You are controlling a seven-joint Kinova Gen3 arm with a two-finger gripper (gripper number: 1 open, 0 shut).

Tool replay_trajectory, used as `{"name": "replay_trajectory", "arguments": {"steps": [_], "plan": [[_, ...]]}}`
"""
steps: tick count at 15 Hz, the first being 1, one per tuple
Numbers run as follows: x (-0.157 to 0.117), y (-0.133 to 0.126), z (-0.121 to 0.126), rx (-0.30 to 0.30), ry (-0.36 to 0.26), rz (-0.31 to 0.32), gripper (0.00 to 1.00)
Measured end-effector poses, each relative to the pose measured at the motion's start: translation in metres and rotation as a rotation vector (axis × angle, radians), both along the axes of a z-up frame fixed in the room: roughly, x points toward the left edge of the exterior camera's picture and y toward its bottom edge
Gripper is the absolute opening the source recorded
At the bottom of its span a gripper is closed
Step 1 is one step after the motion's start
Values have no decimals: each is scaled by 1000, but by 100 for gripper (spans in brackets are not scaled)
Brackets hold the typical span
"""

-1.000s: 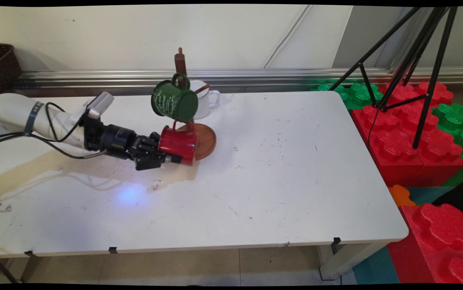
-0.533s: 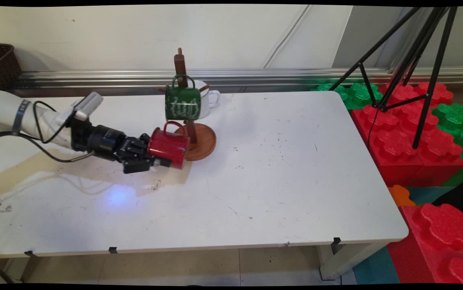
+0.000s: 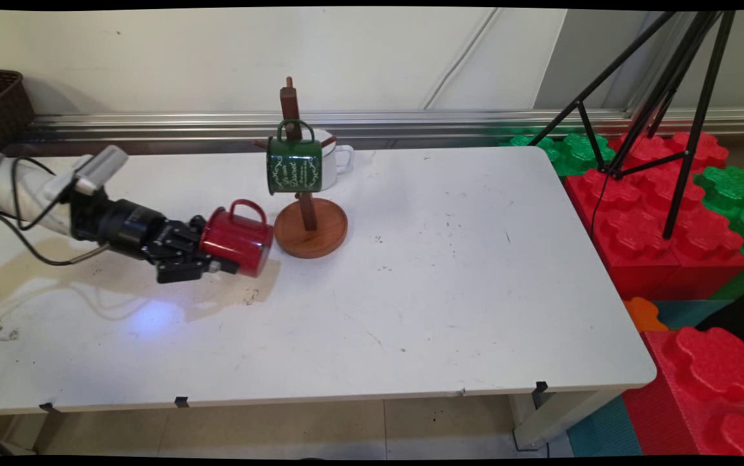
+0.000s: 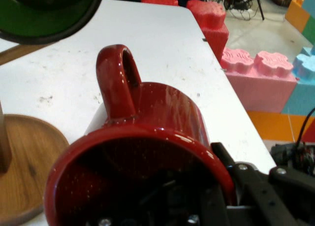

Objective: Place the picked object on the table

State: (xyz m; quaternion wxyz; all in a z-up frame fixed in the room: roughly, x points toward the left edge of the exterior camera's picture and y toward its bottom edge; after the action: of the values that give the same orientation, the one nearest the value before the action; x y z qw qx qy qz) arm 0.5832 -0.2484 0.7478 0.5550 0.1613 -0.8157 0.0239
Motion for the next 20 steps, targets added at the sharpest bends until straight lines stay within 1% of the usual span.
{"name": "replay_trajectory", "arguments": {"steps": [5,11,15,20], "plan": [[21,14,14,-14,-45,-16,0],[51,30,37,-52,-121,-28,0],[70,40,53,-85,-197,-23,0],[90,51,64,-114,-310,-17,0]]}}
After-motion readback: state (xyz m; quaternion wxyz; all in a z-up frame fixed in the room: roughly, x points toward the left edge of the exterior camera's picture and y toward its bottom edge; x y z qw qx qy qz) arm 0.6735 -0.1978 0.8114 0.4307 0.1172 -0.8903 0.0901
